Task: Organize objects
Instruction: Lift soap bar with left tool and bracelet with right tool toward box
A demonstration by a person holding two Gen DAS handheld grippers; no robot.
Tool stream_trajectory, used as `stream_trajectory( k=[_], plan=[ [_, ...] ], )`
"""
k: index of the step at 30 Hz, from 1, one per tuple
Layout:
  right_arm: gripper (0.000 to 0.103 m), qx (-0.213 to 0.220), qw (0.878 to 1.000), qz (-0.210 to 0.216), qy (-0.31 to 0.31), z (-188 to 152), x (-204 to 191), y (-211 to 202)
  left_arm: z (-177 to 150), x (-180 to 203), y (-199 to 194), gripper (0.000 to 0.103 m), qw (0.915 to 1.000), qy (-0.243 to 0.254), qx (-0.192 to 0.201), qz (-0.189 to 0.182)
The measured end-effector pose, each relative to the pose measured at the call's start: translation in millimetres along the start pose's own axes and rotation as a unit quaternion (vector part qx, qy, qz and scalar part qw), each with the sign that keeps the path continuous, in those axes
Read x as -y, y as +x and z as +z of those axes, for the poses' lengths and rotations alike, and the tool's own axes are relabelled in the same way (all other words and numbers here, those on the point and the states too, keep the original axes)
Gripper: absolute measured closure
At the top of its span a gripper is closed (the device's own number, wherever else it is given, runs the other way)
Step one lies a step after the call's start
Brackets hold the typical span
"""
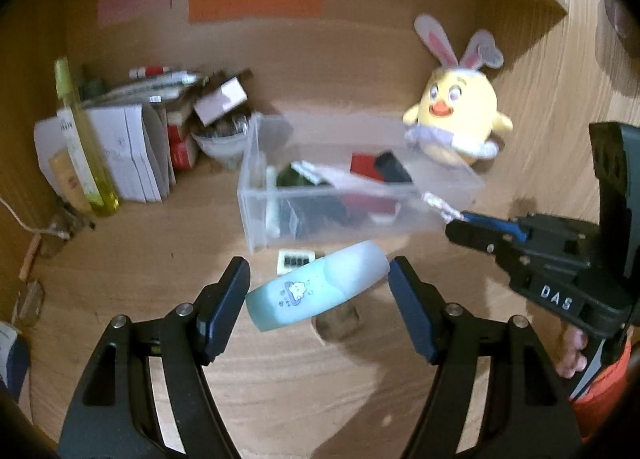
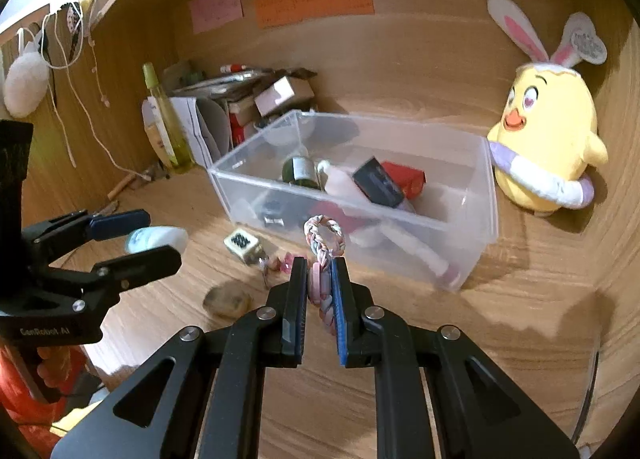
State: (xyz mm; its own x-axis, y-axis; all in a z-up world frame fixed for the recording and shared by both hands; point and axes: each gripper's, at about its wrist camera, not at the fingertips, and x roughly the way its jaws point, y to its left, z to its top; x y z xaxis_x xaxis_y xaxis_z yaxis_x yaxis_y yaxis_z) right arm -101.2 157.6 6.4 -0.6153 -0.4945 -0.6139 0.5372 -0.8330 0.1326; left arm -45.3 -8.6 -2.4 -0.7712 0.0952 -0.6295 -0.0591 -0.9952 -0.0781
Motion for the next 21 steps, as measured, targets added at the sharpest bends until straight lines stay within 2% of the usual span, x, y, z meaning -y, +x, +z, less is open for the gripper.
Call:
stream_trajectory(
  k=[10,16,21],
  plan=[
    [0.092,0.036,0.999,-0.004,0.001,22.8,0.1,-8.0,37.4,-9.3,-25.4,0.032,0.9973,-0.005,0.072,0.015],
    [0.092,0.056,0.998,-0.016,0.001,38.4,5.5,-14.0,55.4,-13.9,-27.9,0.032,0.9951,-0.014,0.097,0.013],
    [0.092,0.076,0.997,-0.031,0.0,55.8,14.2,-18.7,68.3,-16.3,-18.9,0.032,0.9946,-0.02,0.101,0.011]
  ],
)
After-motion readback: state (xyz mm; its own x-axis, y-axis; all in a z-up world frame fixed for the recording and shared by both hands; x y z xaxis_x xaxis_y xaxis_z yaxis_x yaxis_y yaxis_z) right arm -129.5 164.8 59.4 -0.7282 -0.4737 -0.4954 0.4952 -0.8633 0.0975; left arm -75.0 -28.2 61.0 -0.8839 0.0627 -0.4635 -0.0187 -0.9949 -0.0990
